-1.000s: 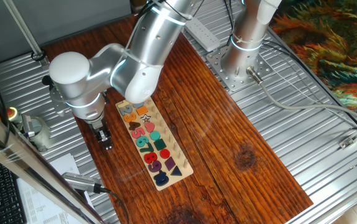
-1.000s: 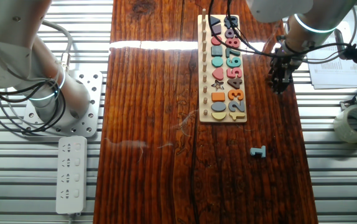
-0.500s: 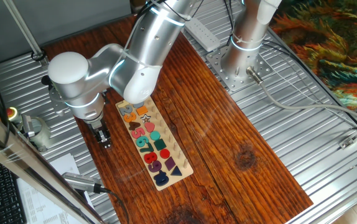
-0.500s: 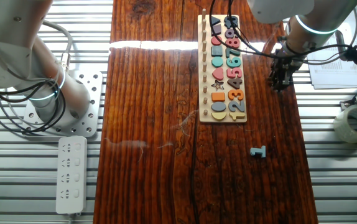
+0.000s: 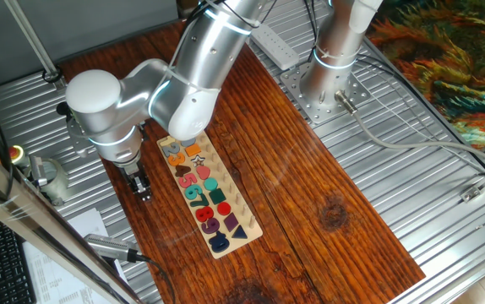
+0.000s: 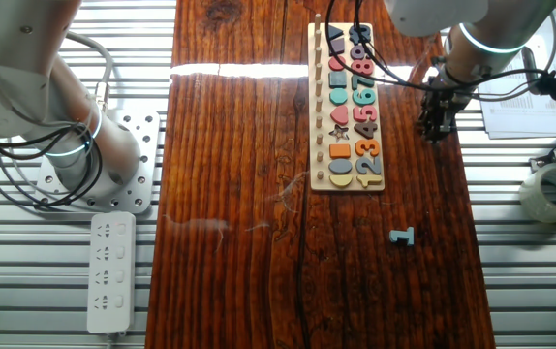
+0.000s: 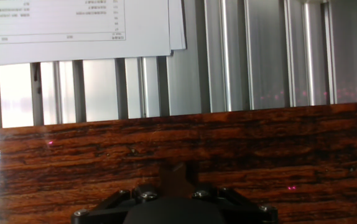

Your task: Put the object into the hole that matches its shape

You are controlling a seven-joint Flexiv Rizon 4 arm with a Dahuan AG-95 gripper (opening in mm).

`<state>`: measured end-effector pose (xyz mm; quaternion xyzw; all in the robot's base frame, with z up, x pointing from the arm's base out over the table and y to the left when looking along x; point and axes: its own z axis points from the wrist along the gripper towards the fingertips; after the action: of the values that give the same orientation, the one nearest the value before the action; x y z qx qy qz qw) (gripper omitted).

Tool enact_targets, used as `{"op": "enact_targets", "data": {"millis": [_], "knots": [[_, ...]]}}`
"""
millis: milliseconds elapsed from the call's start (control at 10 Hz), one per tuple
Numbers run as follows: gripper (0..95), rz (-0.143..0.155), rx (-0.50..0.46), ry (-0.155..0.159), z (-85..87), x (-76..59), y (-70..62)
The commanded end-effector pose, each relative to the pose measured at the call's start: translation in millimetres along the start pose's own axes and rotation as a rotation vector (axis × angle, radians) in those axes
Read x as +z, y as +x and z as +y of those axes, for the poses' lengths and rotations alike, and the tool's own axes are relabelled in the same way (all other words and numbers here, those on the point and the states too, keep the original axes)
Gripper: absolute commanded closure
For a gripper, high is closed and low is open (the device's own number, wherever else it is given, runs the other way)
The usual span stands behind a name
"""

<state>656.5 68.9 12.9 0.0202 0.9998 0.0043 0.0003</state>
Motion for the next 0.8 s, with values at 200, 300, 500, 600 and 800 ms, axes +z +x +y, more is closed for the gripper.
{"op": "enact_targets", "data": {"millis": [200,300,500,600,800], "knots": [[57.0,-0.001,-0.003,0.0,0.0,0.2,0.1],[57.0,-0.002,-0.004,-0.001,0.0,-0.1,0.1],[57.0,-0.003,-0.005,-0.001,0.1,-0.3,0.1],[57.0,-0.002,-0.005,-0.001,0.1,-0.3,0.1],[76.0,0.0,-0.004,0.0,0.1,-0.3,0.1]]}}
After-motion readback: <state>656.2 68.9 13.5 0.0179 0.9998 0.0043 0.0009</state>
